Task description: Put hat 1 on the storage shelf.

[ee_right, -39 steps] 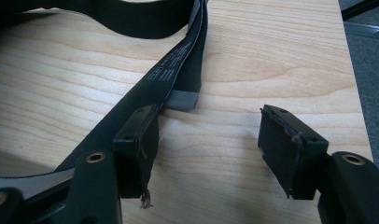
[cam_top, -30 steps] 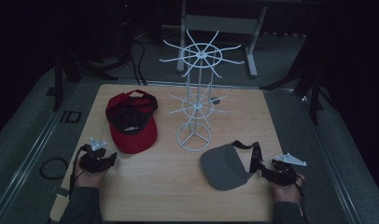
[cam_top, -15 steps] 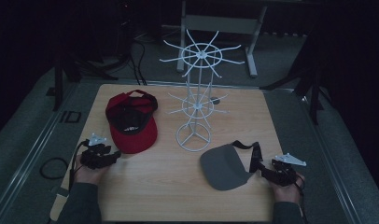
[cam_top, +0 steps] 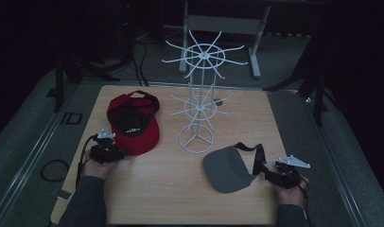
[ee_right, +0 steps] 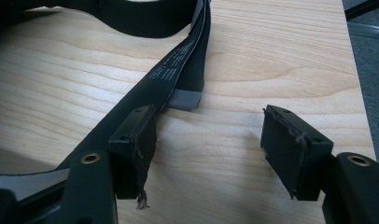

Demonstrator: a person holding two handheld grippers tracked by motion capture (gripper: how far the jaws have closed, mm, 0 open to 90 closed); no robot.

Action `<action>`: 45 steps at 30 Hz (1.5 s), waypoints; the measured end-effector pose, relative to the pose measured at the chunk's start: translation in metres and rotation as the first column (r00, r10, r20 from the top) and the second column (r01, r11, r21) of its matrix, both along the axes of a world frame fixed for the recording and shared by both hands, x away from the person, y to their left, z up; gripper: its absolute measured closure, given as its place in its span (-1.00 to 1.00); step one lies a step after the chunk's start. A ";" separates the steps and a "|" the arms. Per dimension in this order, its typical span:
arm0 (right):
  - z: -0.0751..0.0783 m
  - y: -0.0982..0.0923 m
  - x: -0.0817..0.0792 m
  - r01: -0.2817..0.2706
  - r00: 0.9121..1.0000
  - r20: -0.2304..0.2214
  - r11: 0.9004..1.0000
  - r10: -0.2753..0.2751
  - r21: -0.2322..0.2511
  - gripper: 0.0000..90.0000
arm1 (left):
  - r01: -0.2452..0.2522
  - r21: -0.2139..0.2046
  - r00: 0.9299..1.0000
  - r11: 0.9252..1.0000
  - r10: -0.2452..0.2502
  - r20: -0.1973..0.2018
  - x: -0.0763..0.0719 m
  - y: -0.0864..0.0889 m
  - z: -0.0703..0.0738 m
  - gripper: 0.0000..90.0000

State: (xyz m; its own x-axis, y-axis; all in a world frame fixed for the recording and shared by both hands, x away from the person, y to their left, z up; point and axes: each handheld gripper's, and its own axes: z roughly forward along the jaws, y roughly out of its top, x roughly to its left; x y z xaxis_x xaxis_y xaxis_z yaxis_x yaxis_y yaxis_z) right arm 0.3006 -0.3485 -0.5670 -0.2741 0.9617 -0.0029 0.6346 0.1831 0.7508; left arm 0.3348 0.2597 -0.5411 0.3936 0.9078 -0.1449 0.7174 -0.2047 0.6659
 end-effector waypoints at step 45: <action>0.000 0.000 0.000 -0.007 1.000 -0.002 1.000 0.007 0.000 -0.24 | 0.096 -0.162 0.995 0.982 -0.099 -0.008 0.024 -0.023 -0.006 0.90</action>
